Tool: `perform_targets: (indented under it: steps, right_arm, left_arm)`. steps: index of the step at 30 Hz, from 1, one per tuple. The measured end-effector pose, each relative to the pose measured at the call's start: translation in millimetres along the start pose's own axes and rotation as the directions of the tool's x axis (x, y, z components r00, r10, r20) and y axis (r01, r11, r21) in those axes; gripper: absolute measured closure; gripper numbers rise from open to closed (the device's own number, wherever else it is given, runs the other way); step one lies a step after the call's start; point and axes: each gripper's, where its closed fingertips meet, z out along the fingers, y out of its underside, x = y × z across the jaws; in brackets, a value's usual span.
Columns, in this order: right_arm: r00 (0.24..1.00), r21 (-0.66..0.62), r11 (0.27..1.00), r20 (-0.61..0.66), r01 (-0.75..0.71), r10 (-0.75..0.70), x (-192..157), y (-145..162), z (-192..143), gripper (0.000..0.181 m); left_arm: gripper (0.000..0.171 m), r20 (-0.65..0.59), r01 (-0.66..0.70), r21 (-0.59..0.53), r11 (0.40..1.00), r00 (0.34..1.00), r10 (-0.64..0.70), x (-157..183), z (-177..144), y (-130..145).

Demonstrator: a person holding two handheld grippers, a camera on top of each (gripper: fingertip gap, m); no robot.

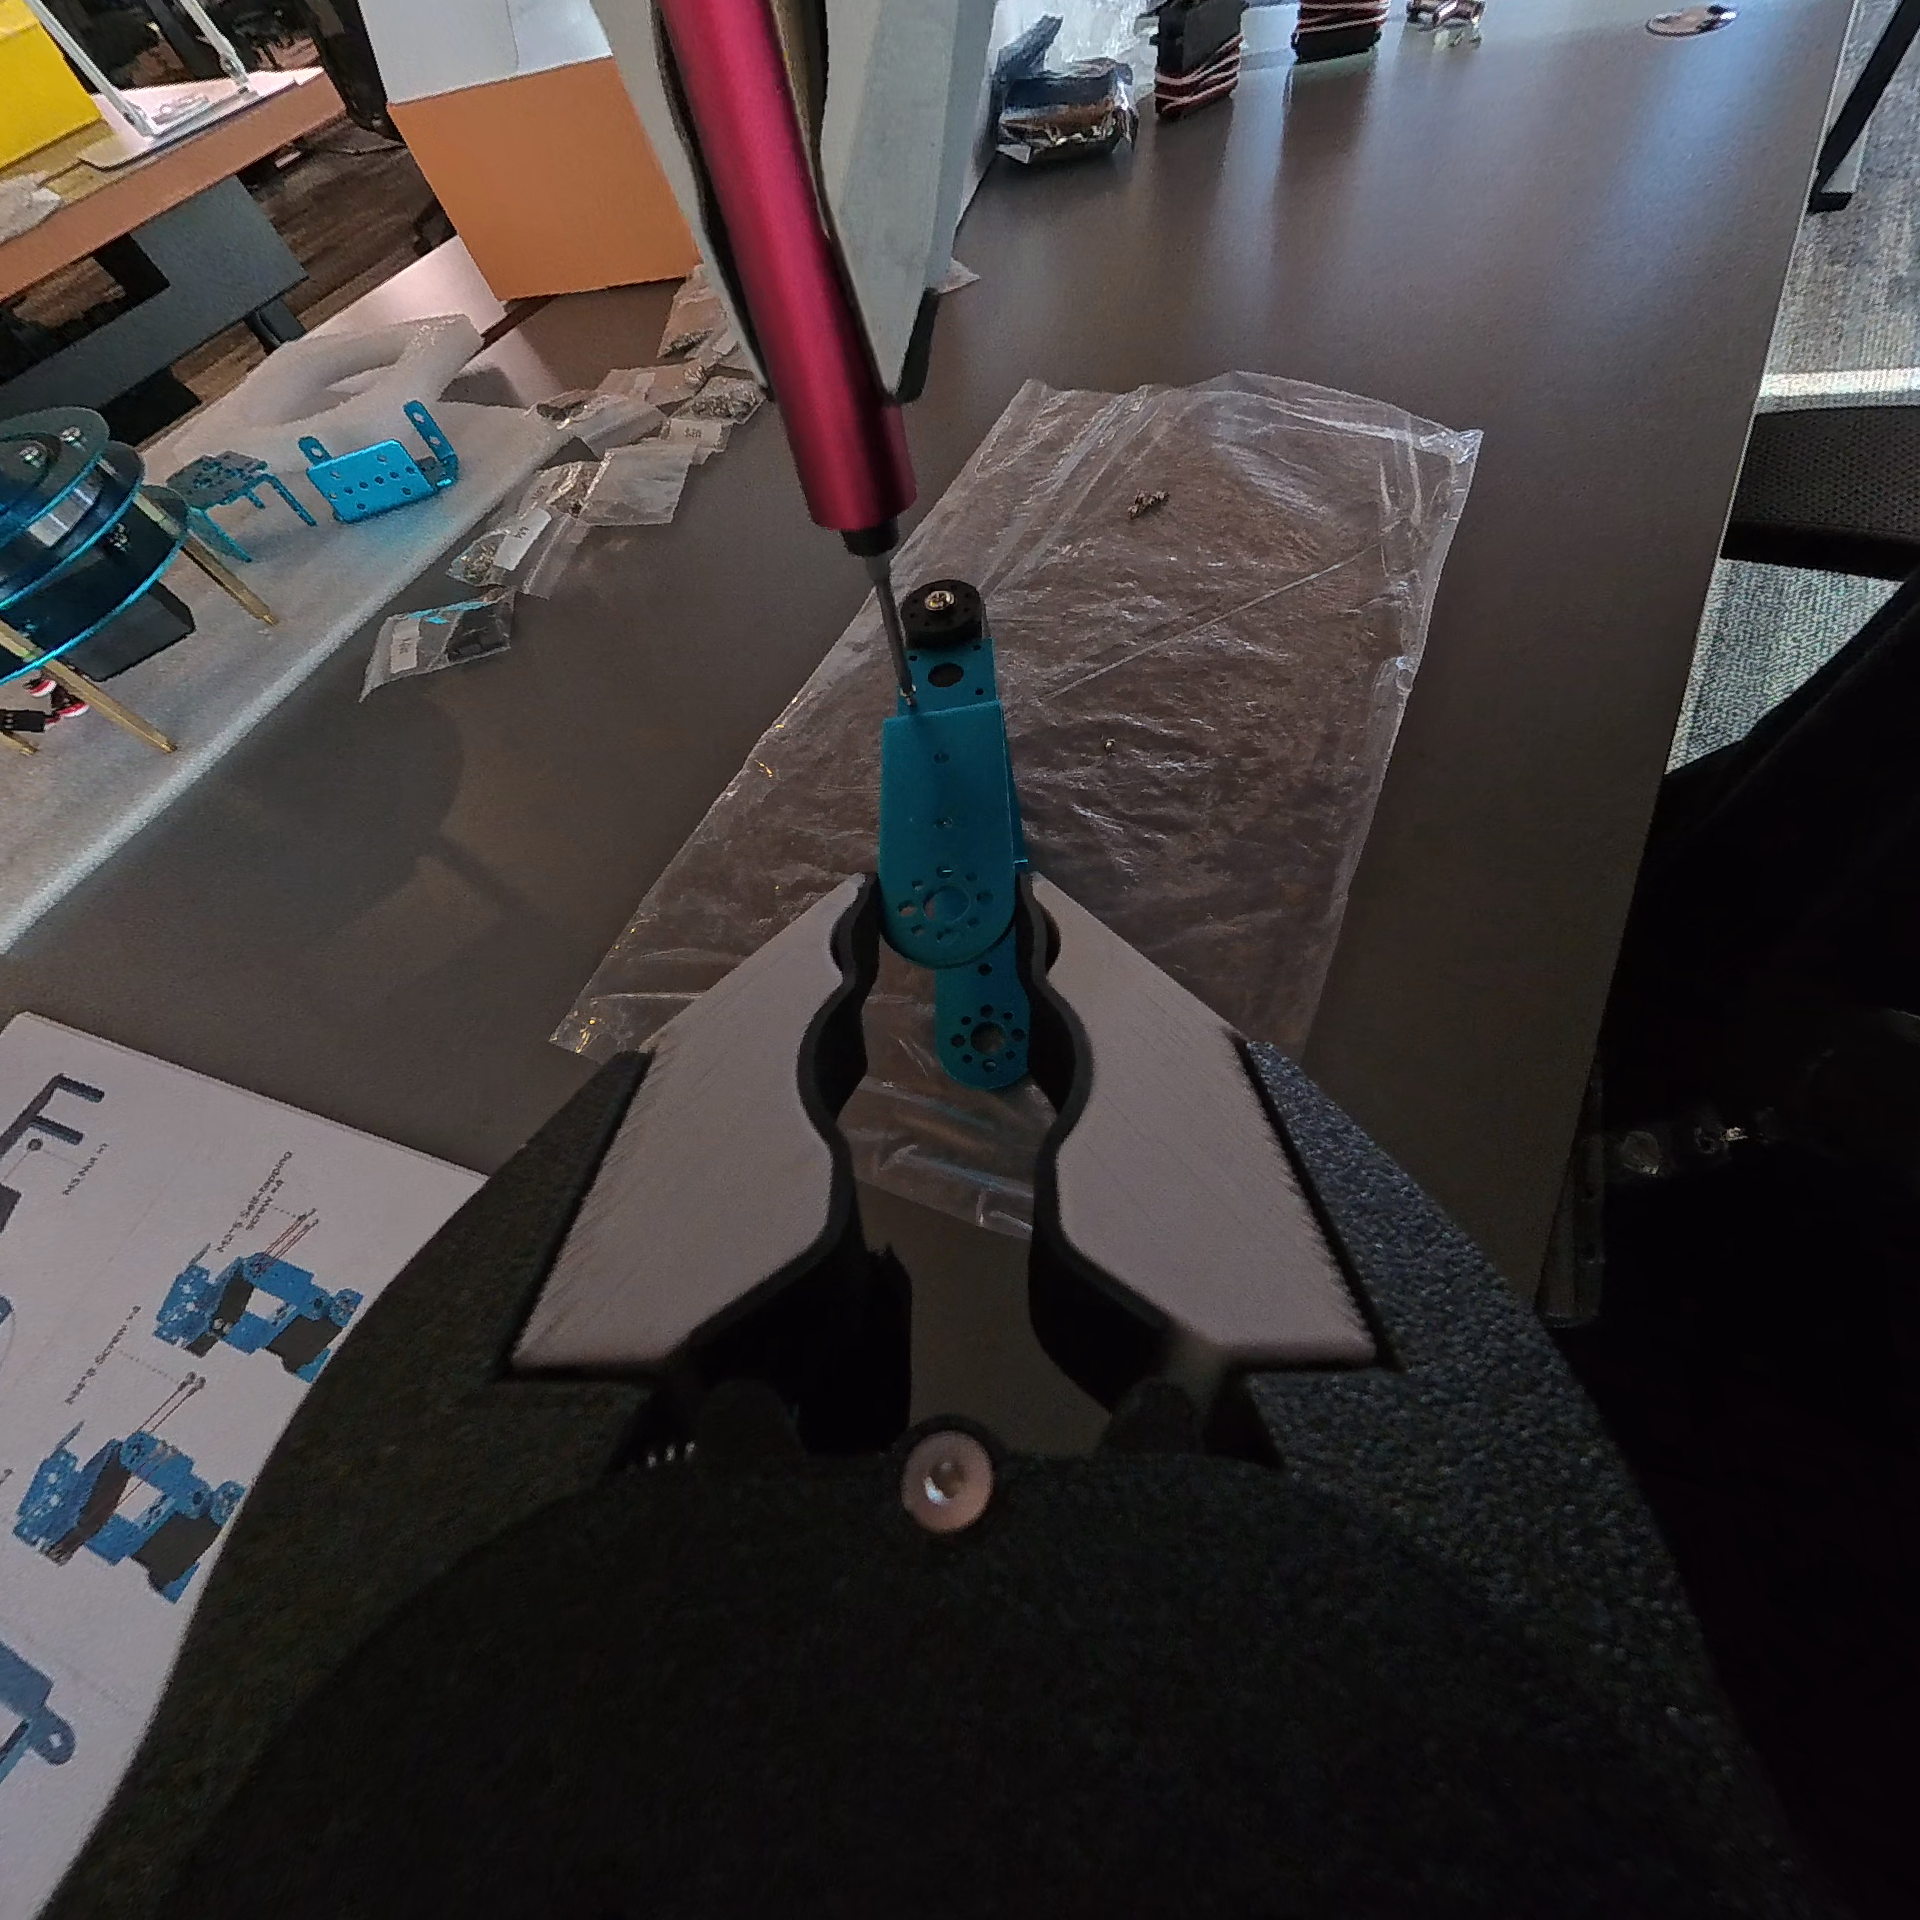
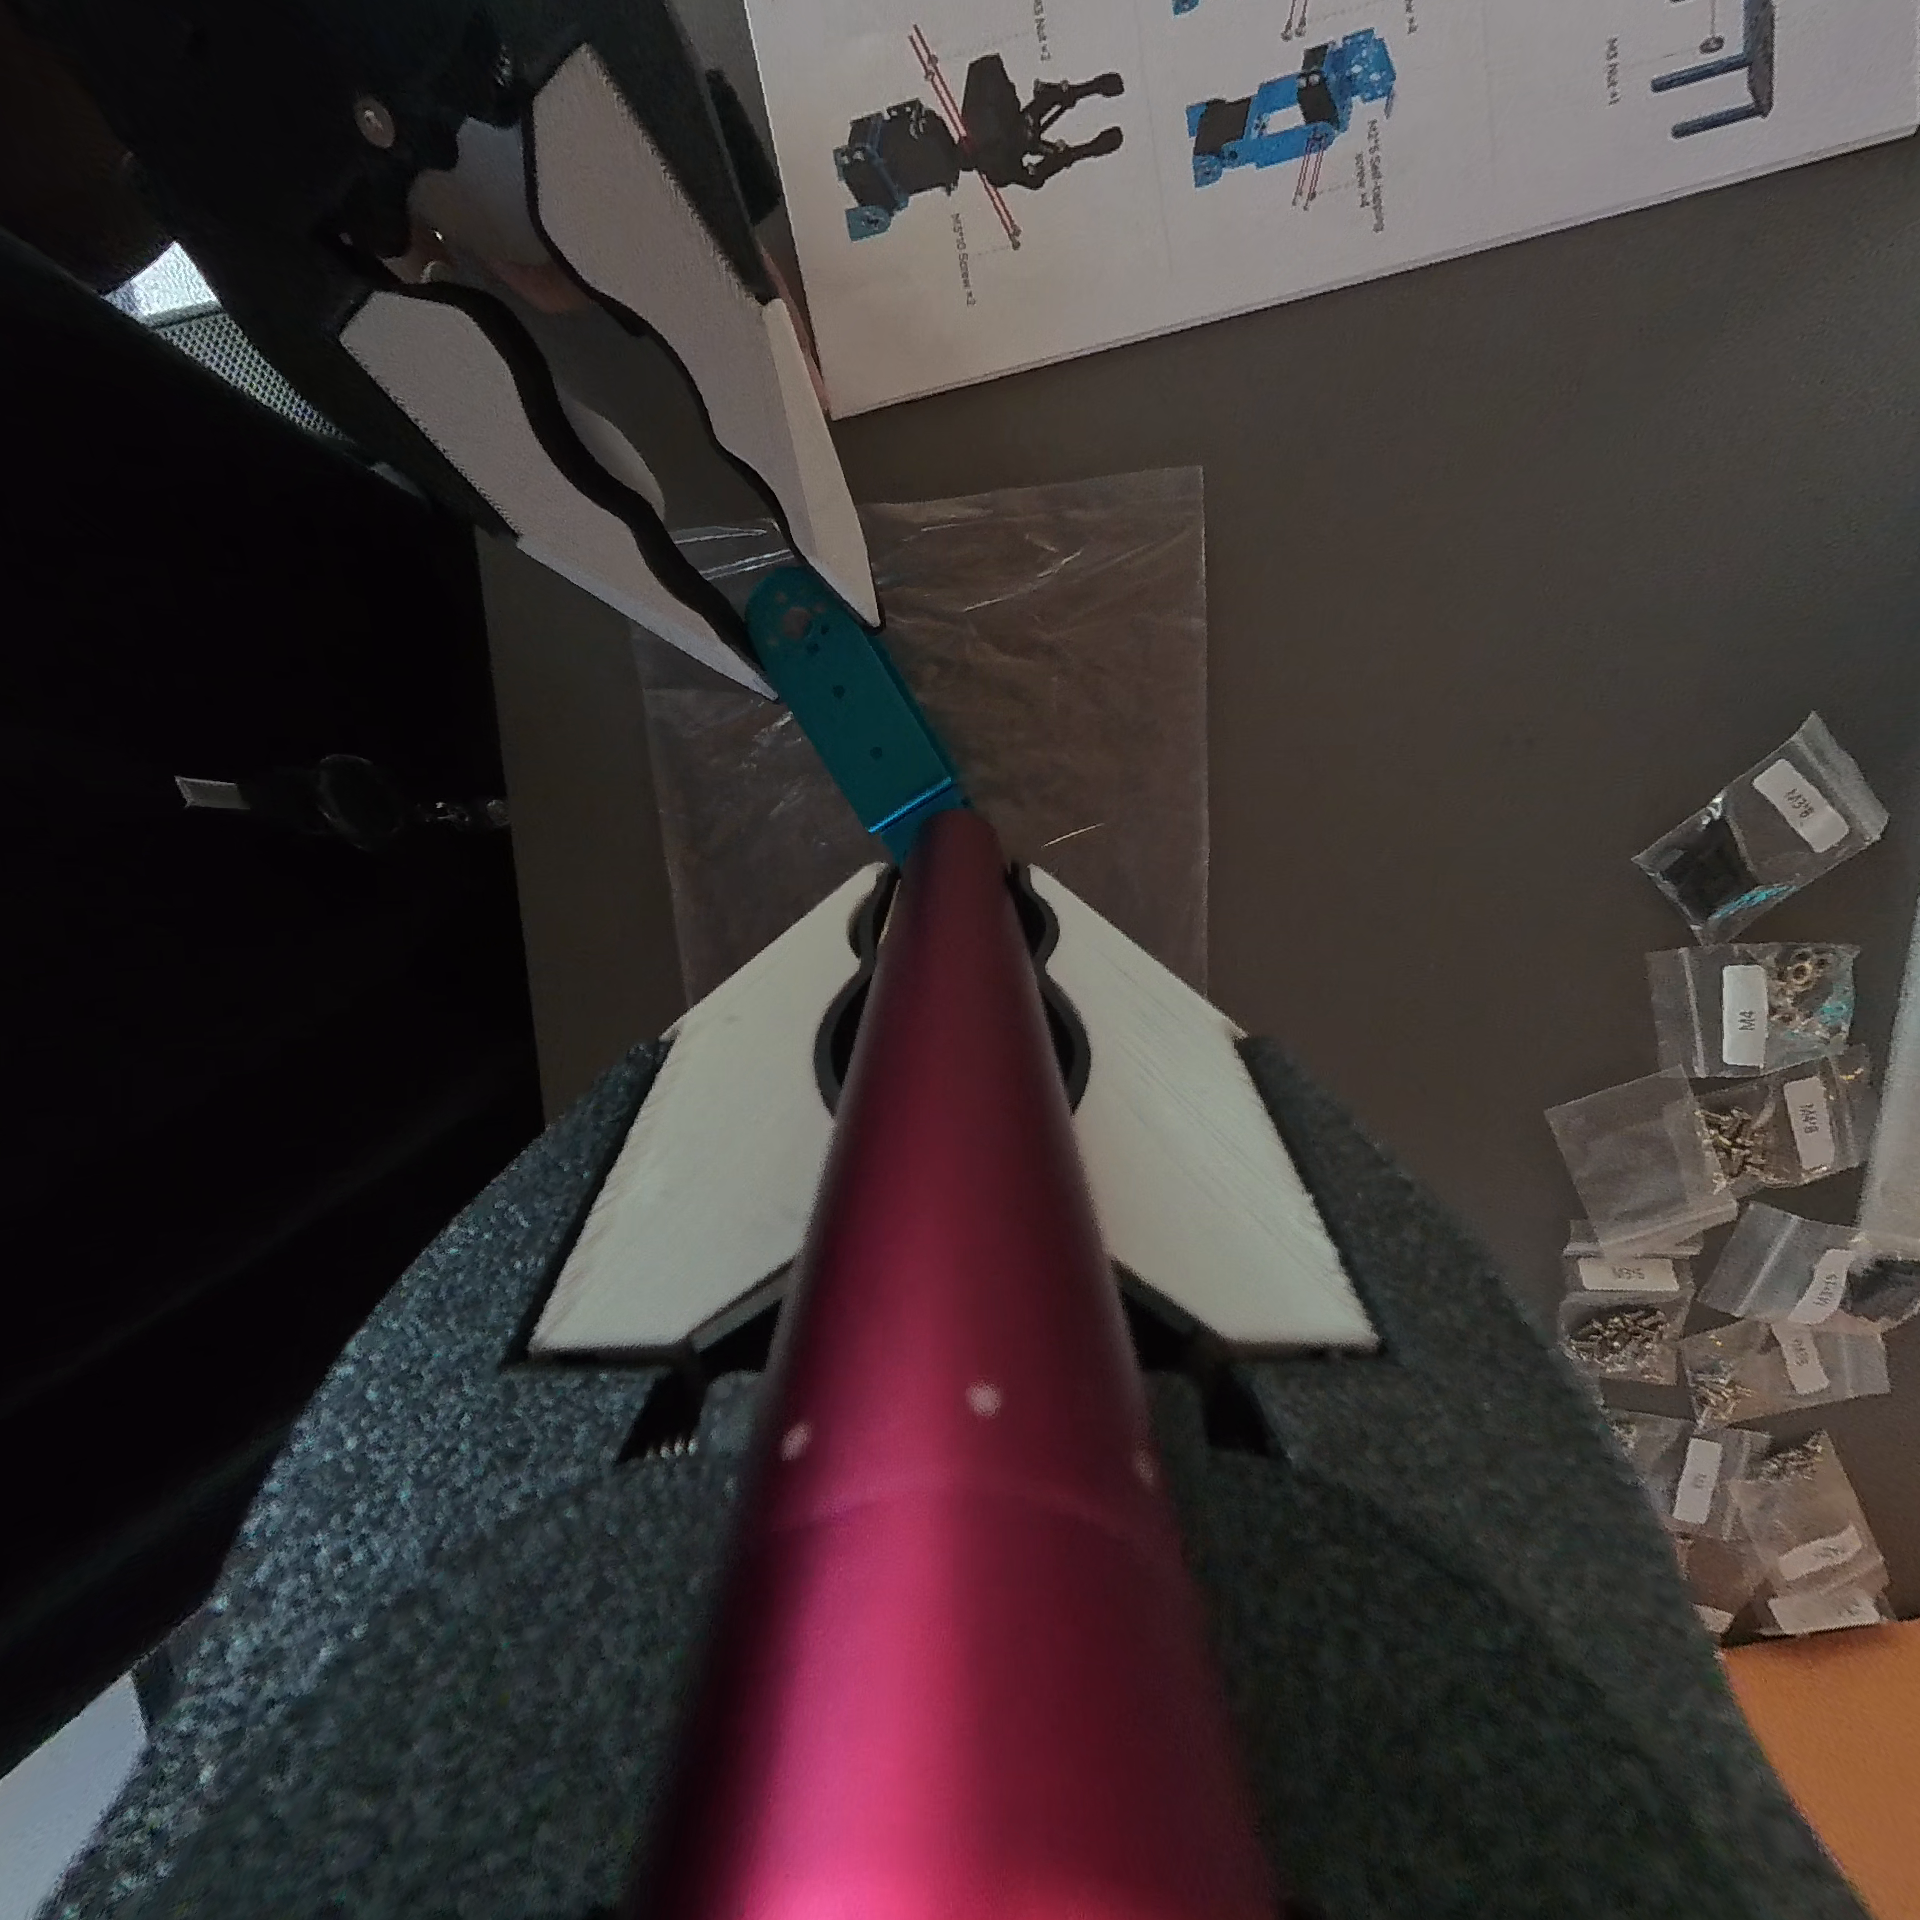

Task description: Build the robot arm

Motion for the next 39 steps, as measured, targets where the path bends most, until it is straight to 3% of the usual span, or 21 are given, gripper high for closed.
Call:
perform_targets:
  steps: [33,39]
  right_arm:
    - [0.999,0.002,1.000,0.024,-0.021,0.021,2.2,-0.9,0.5,0.158]
    - [0.999,0.025,0.999,0.029,-0.029,0.028,1.5,1.1,0.1,0.158]
  left_arm:
    - [0.146,-0.029,-0.049,-0.013,0.999,0.998,0.049,1.3,-0.4,1.1]
    - [0.145,-0.074,0.015,-0.014,1.000,0.997,-0.016,3.1,-1.2,-1.0]
